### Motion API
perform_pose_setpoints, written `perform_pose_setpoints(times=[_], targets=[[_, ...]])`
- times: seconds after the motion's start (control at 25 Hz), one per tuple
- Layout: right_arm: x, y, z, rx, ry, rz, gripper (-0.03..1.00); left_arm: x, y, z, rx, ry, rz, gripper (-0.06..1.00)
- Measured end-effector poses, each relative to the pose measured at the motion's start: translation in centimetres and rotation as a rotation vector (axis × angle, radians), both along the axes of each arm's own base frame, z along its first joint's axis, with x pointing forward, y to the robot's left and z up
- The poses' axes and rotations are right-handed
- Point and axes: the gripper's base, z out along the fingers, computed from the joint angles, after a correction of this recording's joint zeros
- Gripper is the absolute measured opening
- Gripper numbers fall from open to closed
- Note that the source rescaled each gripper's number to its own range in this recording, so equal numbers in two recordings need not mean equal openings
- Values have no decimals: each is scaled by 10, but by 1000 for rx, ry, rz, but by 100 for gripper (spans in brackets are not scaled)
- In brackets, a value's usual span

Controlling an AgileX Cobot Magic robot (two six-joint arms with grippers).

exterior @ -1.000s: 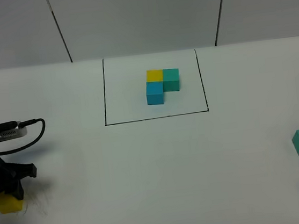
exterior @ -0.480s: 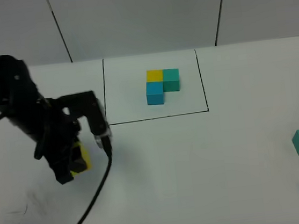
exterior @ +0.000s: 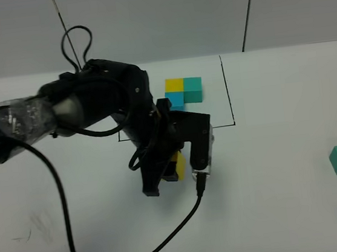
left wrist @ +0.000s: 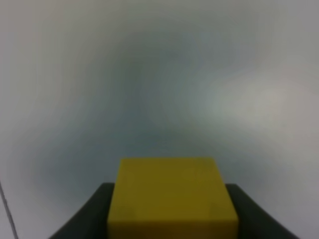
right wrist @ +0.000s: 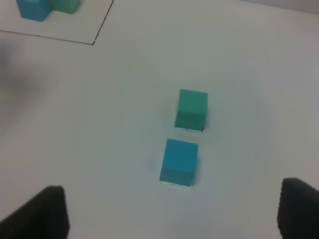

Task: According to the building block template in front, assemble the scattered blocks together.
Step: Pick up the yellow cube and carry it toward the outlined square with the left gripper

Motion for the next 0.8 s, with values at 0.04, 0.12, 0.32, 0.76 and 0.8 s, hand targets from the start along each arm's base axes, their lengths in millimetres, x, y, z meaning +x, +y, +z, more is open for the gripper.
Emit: perform_pose_setpoints(times=[0.04,0.12,0.32,0.76,0.8], targets=[[0,0,0,0,0,0,73,4,-6,-4,4,4,-8,1],[0,0,0,0,0,0,73,11,-17,-8,12,14,-10,1],[0,0,0,0,0,0,73,26,-24,-23,92,60,70,1],[0,0,0,0,0,0,73,30,-25,-53,153,129,230,1],[0,0,0,0,0,0,73,30,-25,-53,154,130,234,1]])
